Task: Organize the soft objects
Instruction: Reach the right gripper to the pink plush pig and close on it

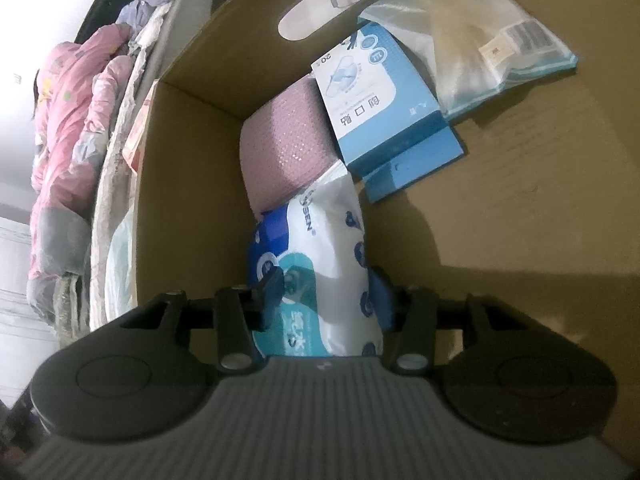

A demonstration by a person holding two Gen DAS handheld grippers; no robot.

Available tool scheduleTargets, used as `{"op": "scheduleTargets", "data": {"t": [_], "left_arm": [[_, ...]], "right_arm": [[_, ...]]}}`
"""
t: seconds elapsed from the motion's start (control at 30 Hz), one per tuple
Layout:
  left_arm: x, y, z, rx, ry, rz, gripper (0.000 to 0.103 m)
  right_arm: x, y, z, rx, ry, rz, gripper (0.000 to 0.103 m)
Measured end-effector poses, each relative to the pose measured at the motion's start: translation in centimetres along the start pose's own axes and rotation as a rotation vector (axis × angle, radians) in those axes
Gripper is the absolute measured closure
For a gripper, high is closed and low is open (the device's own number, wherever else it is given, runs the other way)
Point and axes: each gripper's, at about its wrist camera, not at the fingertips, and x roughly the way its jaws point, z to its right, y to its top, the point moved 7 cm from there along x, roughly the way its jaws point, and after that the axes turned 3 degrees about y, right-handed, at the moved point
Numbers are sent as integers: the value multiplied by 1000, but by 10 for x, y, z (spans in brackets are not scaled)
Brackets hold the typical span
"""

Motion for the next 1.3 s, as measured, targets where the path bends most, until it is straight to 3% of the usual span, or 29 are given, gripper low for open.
{"op": "scheduleTargets", "data": {"t": [0.3,0.47,0.6,0.83,1.1,1.3], "left_arm": [[-33,-13,-33,-63,49,63,12],[-42,-29,-33,-41,70,55,12],[-42,-43,-31,-44,53,32,12],[-50,-66,-26,-22,10,17,12],[-58,-97,-18,26,-35,-16,12],[-61,-108,-20,39,-18,-9,12]], "right_arm": [[-86,-11,-46,-87,22,235,43],[-118,-48,-97,-145,169,293,37],[-113,-86,-134,-177,290,257,36],[-73,-135,-182,-210,386,161,36],[-24,-186,-200,-189,413,28,36],[-10,-209,-199,-172,410,-16,36]]}}
